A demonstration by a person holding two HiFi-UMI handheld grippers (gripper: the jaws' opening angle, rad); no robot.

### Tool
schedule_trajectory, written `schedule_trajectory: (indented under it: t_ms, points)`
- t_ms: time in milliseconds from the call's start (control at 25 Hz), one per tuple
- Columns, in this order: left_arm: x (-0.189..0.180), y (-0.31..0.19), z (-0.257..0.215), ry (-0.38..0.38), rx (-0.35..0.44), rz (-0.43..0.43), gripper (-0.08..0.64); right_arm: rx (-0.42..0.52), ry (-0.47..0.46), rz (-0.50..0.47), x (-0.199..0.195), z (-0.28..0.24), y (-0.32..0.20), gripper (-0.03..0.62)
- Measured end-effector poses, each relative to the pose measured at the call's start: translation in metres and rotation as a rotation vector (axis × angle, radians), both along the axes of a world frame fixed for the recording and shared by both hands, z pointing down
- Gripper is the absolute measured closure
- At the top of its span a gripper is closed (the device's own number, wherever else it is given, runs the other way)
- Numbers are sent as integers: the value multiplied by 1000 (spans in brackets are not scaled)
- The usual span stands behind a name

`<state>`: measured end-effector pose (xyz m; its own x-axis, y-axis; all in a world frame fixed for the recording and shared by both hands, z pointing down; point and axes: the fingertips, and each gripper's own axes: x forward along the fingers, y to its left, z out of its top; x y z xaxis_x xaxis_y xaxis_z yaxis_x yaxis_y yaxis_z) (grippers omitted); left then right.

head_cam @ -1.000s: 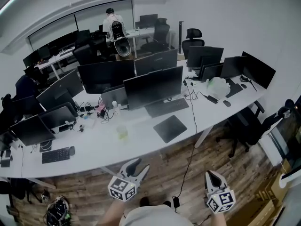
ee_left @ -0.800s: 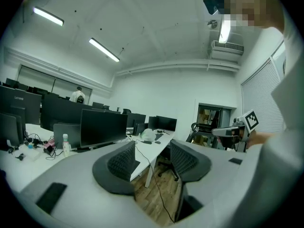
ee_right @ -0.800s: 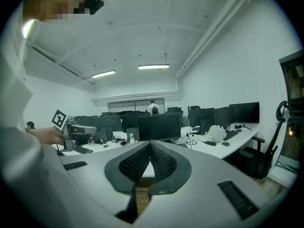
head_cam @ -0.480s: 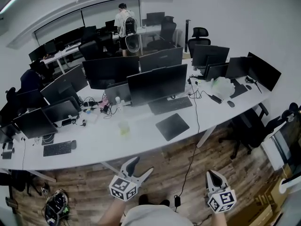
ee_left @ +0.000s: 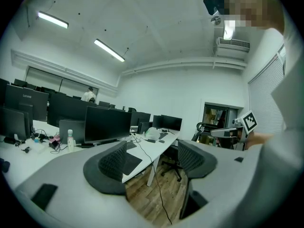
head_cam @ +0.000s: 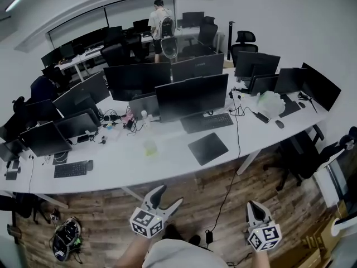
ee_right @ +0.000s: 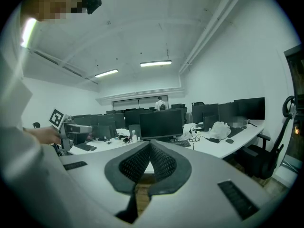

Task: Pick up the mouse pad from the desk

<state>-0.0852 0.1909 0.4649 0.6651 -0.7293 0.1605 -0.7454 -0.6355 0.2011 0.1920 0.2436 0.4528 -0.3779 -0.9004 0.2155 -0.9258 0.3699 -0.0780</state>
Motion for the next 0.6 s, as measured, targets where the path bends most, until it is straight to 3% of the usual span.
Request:
schedule_trajectory:
  t_ms: [280,600]
  points:
    - [-1,-18,8,-17,-20,4,206,-24,-10,10,0,11,-20,580]
    - [-2,-75,16,-33,-23,52,204,-45,-5,38,-13,17,-67,580]
